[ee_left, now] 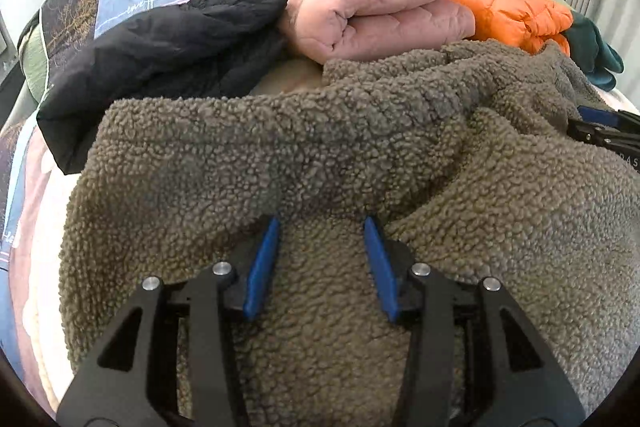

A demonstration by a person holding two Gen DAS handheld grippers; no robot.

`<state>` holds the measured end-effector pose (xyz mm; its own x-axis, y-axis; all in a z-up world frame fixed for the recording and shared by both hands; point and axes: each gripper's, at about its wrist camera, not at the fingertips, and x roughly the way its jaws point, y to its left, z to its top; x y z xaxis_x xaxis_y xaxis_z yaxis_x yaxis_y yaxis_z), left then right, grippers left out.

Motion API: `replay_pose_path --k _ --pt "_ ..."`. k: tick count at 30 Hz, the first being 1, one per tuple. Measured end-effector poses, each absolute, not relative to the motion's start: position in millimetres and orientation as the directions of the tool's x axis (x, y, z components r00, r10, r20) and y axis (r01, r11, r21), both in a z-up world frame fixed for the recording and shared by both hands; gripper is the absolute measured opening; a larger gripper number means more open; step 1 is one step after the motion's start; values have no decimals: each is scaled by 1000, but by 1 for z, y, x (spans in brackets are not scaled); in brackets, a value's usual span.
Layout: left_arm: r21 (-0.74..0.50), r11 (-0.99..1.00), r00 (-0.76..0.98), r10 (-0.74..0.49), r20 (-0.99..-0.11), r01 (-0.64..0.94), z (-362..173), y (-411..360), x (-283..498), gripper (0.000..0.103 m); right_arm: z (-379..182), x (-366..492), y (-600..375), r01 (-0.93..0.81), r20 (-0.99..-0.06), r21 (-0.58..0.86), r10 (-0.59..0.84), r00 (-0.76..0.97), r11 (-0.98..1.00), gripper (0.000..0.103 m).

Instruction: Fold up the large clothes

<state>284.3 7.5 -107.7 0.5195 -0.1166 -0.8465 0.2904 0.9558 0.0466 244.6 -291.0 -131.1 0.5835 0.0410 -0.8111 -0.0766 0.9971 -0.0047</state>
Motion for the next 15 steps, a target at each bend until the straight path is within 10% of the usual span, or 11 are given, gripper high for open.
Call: replay_pose_path --k 10,15 --pt "6 899 593 -283 -754 438 -32 -40 268 45 -125 237 -296 -76 -808 -15 32 588 997 59" --pt "133 895 505 -114 -855 426 -117 -82 306 61 -124 240 -305 -55 -807 29 56 588 998 59"
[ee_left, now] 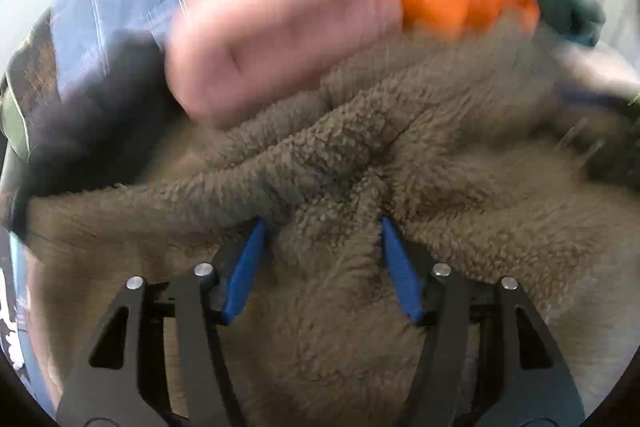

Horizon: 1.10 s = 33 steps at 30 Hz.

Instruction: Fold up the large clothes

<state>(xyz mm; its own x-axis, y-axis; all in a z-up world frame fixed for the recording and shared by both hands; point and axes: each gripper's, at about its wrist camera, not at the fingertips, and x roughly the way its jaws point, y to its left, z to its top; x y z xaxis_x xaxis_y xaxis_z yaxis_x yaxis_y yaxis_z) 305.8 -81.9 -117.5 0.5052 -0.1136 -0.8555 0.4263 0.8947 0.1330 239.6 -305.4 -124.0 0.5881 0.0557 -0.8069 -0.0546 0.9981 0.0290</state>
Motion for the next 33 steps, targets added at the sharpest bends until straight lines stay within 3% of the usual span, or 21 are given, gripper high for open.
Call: replay_pose_path --k 5,16,19,23,25,27,30,33 --pt "80 909 522 -162 -837 410 -107 -65 298 60 -124 243 -318 -41 -803 102 107 586 994 59" --pt "-4 948 612 -208 -763 317 -50 17 244 61 -85 191 -319 6 -733 10 4 680 1000 60" --pt "16 959 631 -173 -757 282 -38 48 222 60 -61 160 -315 -39 -684 113 106 722 993 60" --pt "18 967 622 -149 -769 254 -48 58 207 69 -33 129 -271 -187 -617 170 252 745 968 59" --pt "39 971 576 -107 -810 236 -77 57 211 71 -46 136 -249 -211 -665 178 276 694 961 58" --pt "46 972 618 -111 -778 232 -91 54 208 72 -105 159 -236 -145 -796 204 250 551 968 58" --pt "-60 977 610 -175 -773 203 -88 68 208 74 -120 144 -210 -162 -724 -12 103 682 987 57" --pt "-89 973 611 -203 -765 213 -89 73 204 74 -118 141 -211 -143 -721 15 109 684 990 57"
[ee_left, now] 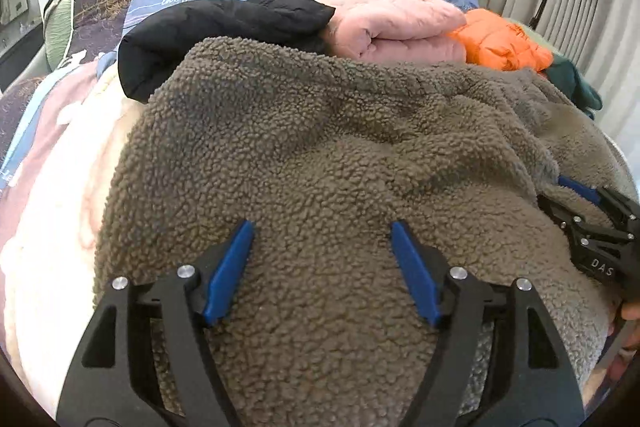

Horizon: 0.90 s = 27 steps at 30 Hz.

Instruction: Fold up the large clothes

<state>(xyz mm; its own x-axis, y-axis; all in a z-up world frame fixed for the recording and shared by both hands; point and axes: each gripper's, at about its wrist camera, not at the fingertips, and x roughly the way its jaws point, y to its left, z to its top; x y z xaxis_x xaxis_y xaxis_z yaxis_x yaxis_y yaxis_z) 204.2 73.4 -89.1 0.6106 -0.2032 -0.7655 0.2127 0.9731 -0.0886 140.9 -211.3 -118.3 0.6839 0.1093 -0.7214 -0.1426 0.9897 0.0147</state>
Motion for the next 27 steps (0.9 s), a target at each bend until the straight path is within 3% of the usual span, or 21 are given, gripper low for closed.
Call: replay_pose_path --k 6,10,12,13,14,17,22,27 --pt "-79 974 624 -196 -757 211 -89 71 200 74 -107 125 -212 -110 -713 14 87 696 994 57" --pt "-91 973 626 -206 -752 211 -91 73 202 74 -70 79 -210 -111 -660 172 198 725 979 57" --pt "-89 974 625 -204 -753 211 -91 72 201 74 -61 50 -192 -173 -612 101 198 766 980 59" --pt "-87 974 626 -202 -753 210 -91 72 201 74 -70 45 -185 -175 -630 71 180 756 982 62" --pt "-87 974 627 -203 -753 210 -91 72 201 74 -100 47 -177 -183 -715 69 177 677 981 63" --pt "-97 972 629 -214 -747 215 -91 72 200 74 -121 33 -165 -198 -658 -64 108 745 978 64" --pt "-109 970 635 -225 -739 216 -92 74 200 74 -80 52 -182 -146 -735 102 173 655 984 63" --pt "-119 969 641 -234 -731 218 -92 75 199 74 -41 73 -164 -168 -628 -24 115 770 986 65"
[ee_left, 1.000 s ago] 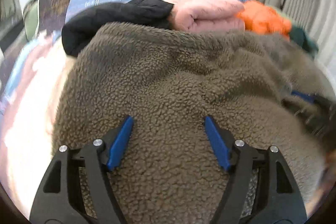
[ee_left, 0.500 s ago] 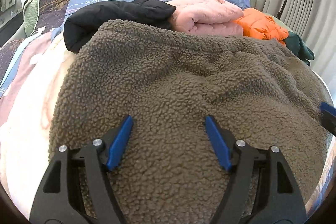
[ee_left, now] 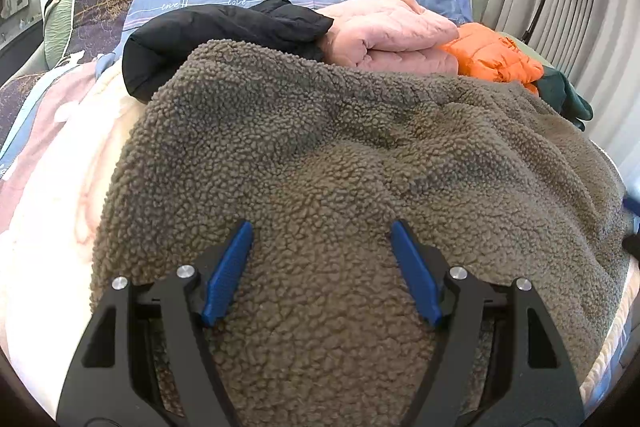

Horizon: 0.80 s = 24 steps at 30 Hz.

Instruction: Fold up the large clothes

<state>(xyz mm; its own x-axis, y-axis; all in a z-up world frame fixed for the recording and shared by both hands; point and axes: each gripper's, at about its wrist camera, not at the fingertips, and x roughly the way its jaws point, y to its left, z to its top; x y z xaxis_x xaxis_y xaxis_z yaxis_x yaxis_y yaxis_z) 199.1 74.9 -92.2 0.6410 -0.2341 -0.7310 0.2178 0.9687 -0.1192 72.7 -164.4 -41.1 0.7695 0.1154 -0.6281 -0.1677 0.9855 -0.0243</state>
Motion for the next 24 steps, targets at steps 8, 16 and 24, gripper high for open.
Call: replay_pose_path --k 8,16,24 --pt "-141 964 652 -258 -713 228 -91 79 196 74 -92 127 -167 -169 -830 43 129 543 985 73" --pt "-161 960 658 -276 -701 231 -91 82 195 74 -30 200 -151 -194 -759 62 173 628 979 65" --pt "-205 948 650 -317 -690 245 -91 90 193 74 -126 287 -151 -107 -863 80 122 489 991 86"
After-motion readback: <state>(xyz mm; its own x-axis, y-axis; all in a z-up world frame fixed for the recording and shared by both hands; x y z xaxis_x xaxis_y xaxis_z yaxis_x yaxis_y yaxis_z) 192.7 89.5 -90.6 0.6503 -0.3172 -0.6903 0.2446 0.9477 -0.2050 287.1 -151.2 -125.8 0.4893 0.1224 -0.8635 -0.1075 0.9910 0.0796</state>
